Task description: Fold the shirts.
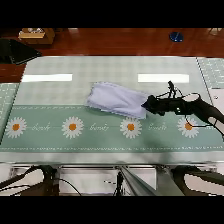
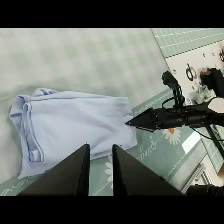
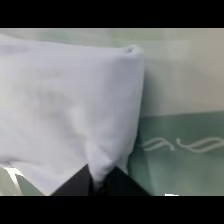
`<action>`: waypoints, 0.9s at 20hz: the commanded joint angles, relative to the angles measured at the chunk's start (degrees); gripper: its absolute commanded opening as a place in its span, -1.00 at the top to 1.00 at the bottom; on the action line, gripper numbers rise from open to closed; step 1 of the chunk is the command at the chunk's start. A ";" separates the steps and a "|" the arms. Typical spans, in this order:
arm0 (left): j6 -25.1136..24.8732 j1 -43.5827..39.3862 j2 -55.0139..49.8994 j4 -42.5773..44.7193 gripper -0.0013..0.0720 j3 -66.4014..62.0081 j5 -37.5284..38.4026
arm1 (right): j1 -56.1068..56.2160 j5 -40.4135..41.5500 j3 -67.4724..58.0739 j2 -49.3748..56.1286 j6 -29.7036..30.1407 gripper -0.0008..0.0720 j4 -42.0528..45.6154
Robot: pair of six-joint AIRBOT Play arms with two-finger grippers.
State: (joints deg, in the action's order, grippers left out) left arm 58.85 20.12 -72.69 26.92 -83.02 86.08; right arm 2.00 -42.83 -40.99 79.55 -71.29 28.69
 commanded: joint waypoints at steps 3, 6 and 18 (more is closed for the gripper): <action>-0.09 -0.02 -0.42 1.01 0.41 0.00 -0.07 | -0.70 -4.00 -7.10 -0.83 7.23 0.92 -2.43; -0.07 -0.02 -0.70 2.12 0.41 0.00 -0.07 | -7.13 -12.46 -17.66 -6.05 2.43 0.92 8.22; 0.96 -0.02 -0.90 2.05 0.41 0.00 -2.01 | -52.61 -55.01 -28.98 -23.19 -12.92 0.93 65.35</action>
State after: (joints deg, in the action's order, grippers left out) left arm 59.75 20.10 -73.54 28.95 -83.02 85.36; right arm -41.25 -86.28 -69.32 58.35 -83.53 79.00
